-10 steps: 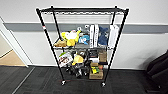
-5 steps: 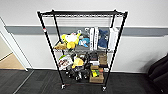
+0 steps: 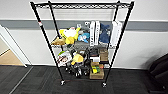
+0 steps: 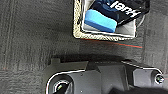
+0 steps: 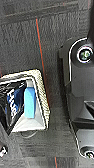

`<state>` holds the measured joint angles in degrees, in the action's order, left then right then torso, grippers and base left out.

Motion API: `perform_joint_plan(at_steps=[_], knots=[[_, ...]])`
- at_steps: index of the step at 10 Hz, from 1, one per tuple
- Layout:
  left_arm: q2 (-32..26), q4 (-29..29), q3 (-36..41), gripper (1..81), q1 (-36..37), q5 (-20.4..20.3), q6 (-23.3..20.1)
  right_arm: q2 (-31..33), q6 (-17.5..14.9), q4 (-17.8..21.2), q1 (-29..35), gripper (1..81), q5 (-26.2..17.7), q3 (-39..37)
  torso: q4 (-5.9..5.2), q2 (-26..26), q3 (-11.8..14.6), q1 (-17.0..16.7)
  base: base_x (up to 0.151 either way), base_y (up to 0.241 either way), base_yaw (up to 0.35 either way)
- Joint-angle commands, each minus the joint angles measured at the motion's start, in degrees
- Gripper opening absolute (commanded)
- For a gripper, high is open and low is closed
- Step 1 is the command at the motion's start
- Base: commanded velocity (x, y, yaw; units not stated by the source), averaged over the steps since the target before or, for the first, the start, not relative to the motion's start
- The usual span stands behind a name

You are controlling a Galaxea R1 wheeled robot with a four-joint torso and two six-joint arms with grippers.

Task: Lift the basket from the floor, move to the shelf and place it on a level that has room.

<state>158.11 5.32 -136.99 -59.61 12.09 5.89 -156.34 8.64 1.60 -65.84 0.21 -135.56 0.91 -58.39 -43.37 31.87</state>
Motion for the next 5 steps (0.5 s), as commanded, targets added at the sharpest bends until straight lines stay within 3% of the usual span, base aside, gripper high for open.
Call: perform_joint_plan(at_steps=[1,5], knots=[[-0.86,1.98,0.14,81.1,6.92,5.3,-0.09,1.71,-0.03,1.12,6.11,81.1,-3.9,0.31,0.0,-5.53,-5.16,3.56,0.0,0.0,0.0],[-0.6,2.95,0.14,81.1,10.26,7.33,-0.09,1.8,-0.03,2.45,10.59,81.1,-6.53,-0.13,0.0,-13.2,-12.39,8.51,0.0,0.0,0.0]])
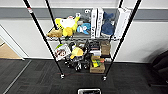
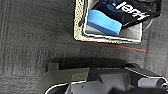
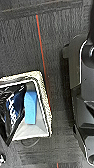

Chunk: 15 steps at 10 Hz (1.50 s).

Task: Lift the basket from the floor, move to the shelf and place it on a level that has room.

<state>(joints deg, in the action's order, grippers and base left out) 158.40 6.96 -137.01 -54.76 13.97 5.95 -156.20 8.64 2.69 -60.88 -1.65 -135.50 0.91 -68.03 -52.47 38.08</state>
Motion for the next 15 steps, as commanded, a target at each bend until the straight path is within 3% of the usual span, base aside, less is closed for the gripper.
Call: perform_joint_plan(at_steps=[1,2,3,6,10,13,14,15], knots=[[-0.8,1.65,0.16,81.1,6.46,5.63,-0.06,1.65,-0.03,1.35,6.68,81.1,-5.46,-0.19,0.0,-5.51,-5.14,3.54,0.0,0.0,0.0],[-0.72,1.83,0.16,81.1,7.16,5.72,-0.06,1.65,-0.03,1.44,7.82,81.1,-6.26,-0.28,0.0,-7.45,-6.16,4.8,0.0,0.0,0.0],[-0.54,2.09,0.16,81.1,8.12,6.33,-0.06,1.74,-0.03,1.7,8.97,81.1,-7.23,-0.37,0.0,-9.49,-3.41,6.12,0.0,0.0,0.0],[0.51,2.18,-0.27,81.1,9.97,6.95,0.29,1.92,-0.03,2.58,11.95,81.1,-9.6,-0.46,0.0,-14.15,-4.94,9.14,0.0,0.0,0.0],[4.64,2.09,-7.48,81.1,10.5,7.83,0.29,1.92,-0.03,3.02,14.33,81.1,-11.36,-0.8,0.0,-22.04,-5.02,14.11,0.0,0.0,0.0],[5.17,3.41,-6.61,81.1,11.65,8.71,0.29,1.83,-0.03,3.46,15.65,81.1,-11.8,-0.46,0.0,-28.0,-5.05,17.86,0.0,0.0,0.0],[5.0,3.93,-6.17,81.1,12.17,9.32,0.29,1.83,-0.03,3.72,16.0,81.1,-11.8,-0.46,0.0,-29.95,-9.81,19.08,0.0,0.0,0.0],[5.0,4.03,-6.17,81.1,12.7,9.94,0.29,1.83,-0.03,3.9,16.35,81.1,-11.8,-0.46,0.0,-31.83,-10.93,20.19,0.0,0.0,0.0]])
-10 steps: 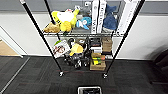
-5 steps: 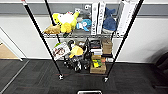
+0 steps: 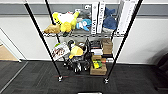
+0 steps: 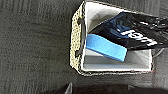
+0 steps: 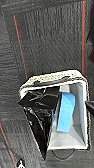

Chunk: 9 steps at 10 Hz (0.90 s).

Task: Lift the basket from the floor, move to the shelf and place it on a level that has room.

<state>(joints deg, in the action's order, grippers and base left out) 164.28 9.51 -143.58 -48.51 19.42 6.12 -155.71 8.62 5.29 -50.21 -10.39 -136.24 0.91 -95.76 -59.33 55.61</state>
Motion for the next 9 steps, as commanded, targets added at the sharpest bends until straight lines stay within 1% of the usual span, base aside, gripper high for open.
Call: perform_joint_plan(at_steps=[1,4,5,6,9], knots=[[-0.7,1.48,0.4,81.1,6.89,4.57,0.12,1.34,-0.01,1.3,6.13,81.1,-3.06,0.37,0.0,-5.53,-5.18,3.56,0.0,0.0,0.0],[-0.26,1.57,0.4,81.1,8.11,5.45,0.12,1.17,-0.01,1.39,7.53,81.1,-4.2,0.29,0.0,-11.06,-10.4,7.1,0.0,0.0,0.0],[-0.18,1.57,0.4,81.1,8.38,5.63,0.12,1.25,-0.01,1.39,8.32,81.1,-4.38,0.37,0.0,-13.12,-6.97,8.41,0.0,0.0,0.0],[-0.09,1.65,0.4,81.1,8.64,5.63,0.12,1.17,-0.01,1.73,8.94,81.1,-4.73,0.46,0.0,-14.58,-8.35,9.35,0.0,0.0,0.0],[0.09,2.53,0.4,81.1,9.08,5.63,0.12,0.02,-0.01,2.97,10.52,81.1,-5.08,1.43,0.0,-19.26,-9.55,12.37,0.0,0.0,0.0]])
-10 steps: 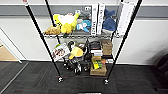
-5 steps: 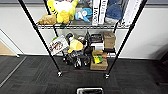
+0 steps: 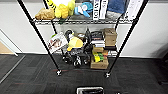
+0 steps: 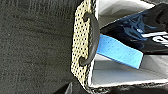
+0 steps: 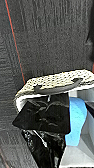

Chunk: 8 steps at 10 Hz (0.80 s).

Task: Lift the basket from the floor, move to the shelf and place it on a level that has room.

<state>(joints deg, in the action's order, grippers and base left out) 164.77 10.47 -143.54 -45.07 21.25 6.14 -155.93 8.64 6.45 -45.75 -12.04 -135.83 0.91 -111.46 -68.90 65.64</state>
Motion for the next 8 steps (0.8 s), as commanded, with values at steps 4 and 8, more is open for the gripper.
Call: perform_joint_plan(at_steps=[4,8], knots=[[-0.22,1.66,0.37,81.1,5.56,3.8,0.1,-0.99,-0.03,1.81,6.33,81.1,-3.42,0.66,0.0,-11.39,-0.02,7.23,0.0,0.0,0.0],[0.65,1.48,0.02,81.1,5.56,3.8,0.1,-0.9,-0.03,1.9,6.15,81.1,-3.42,0.66,0.0,-18.75,-7.11,11.82,0.0,0.0,0.0]])
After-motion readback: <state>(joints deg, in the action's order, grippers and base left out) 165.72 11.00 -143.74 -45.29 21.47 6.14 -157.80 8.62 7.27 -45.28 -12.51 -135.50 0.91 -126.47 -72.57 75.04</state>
